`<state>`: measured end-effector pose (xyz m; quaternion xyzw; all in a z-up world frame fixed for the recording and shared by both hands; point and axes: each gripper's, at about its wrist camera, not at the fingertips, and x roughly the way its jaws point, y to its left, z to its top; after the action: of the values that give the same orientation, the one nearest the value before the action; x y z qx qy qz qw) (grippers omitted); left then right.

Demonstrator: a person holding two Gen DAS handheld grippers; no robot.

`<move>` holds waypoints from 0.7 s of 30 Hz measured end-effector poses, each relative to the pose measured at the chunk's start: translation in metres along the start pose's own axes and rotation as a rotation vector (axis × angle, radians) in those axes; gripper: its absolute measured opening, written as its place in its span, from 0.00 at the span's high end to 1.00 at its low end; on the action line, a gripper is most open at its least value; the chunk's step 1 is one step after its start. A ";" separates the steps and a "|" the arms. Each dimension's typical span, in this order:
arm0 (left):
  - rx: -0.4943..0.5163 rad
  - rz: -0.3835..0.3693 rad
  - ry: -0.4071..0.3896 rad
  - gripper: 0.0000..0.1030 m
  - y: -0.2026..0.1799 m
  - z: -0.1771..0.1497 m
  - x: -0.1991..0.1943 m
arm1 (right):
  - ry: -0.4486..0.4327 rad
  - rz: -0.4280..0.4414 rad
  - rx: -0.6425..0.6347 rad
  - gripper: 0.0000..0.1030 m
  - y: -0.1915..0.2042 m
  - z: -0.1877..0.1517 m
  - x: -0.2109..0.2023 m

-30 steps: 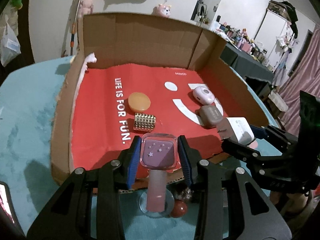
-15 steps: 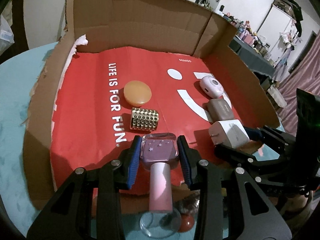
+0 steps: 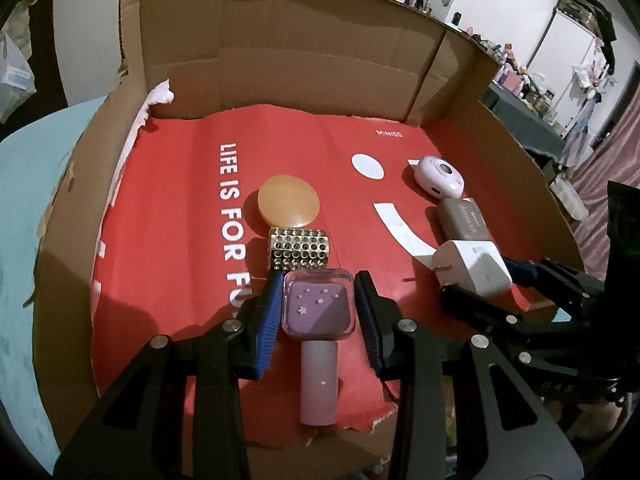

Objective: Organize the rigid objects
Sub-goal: 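Carry the pink tube and white charger into the box with both tools, then lower the tube and charger onto the red paper and open both tools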

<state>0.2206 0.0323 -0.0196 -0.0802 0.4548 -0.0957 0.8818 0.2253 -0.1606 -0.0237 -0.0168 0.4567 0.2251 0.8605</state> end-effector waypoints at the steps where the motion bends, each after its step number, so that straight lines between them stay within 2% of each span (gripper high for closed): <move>1: -0.001 0.003 -0.003 0.67 0.000 0.001 0.001 | -0.003 -0.008 0.002 0.33 -0.002 0.001 0.000; 8: -0.008 0.022 -0.015 0.67 0.002 0.007 0.005 | -0.019 -0.088 -0.004 0.33 -0.006 0.007 0.005; 21: -0.006 0.028 -0.015 0.67 0.001 0.008 0.006 | -0.019 -0.120 -0.014 0.32 -0.006 0.008 0.008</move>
<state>0.2301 0.0321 -0.0200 -0.0772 0.4497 -0.0812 0.8861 0.2377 -0.1617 -0.0268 -0.0482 0.4450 0.1764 0.8767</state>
